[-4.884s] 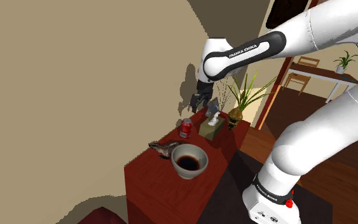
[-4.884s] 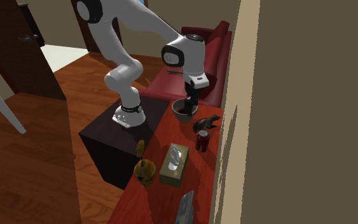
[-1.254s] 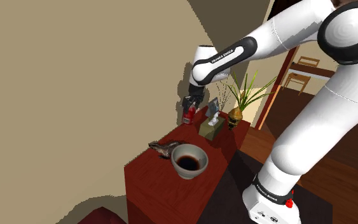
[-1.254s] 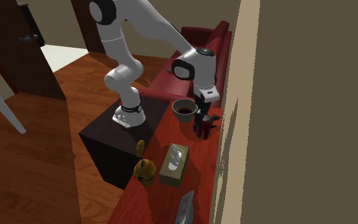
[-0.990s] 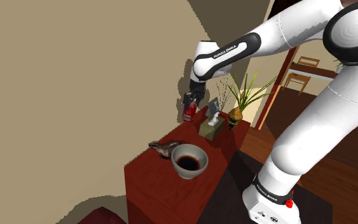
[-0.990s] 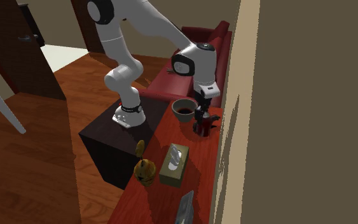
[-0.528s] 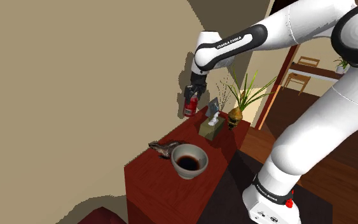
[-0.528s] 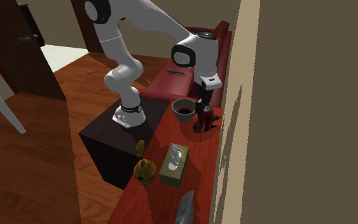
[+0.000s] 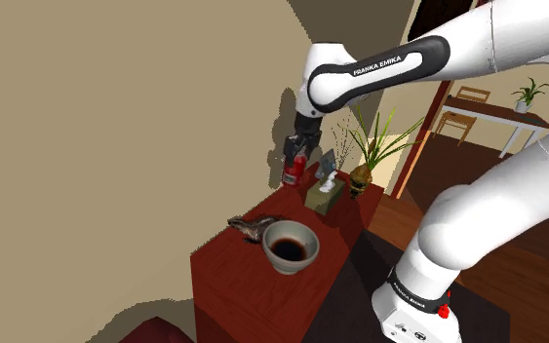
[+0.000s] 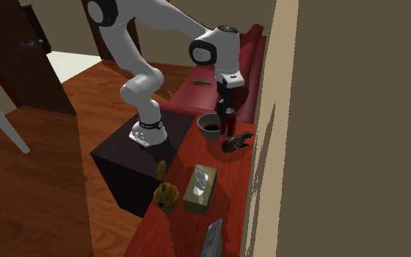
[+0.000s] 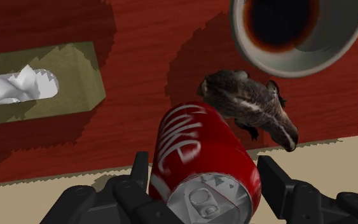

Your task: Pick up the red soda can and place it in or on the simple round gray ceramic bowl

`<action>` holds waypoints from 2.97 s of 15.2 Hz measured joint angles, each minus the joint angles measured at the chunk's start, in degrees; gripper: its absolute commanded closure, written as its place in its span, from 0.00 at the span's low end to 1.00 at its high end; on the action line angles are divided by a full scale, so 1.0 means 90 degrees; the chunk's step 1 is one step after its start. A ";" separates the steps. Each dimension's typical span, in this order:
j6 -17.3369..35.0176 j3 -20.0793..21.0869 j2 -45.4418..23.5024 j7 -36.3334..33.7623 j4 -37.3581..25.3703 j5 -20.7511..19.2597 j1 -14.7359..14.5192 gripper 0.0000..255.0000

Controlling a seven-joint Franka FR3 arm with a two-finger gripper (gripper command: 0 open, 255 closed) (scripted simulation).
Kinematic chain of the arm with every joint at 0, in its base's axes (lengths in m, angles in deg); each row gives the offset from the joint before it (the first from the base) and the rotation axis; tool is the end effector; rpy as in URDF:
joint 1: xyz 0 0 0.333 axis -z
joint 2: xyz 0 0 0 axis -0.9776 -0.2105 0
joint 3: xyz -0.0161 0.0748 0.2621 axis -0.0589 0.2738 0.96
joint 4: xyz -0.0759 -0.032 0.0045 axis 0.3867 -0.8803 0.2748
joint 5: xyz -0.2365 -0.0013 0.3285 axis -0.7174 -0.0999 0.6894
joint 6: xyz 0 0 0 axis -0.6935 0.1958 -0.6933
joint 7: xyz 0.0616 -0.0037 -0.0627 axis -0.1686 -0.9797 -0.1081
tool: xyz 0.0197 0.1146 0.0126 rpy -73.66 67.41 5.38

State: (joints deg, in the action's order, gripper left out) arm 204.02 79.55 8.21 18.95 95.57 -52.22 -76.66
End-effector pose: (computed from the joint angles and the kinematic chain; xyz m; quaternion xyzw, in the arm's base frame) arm 0.4451 -0.0056 0.3882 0.9989 -0.0296 0.0335 0.0117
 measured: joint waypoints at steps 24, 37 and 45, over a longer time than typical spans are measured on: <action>-0.0267 0.1577 0.2200 -0.1825 0.1943 0.1121 -0.1201 1.00; 0.0757 0.1732 0.1721 -0.1851 0.2489 0.1227 -0.1220 1.00; 0.0764 0.1734 0.1717 -0.1852 0.2488 0.1228 -0.1220 0.00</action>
State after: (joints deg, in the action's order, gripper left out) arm 210.89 95.15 23.66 2.28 117.96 -41.17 -87.64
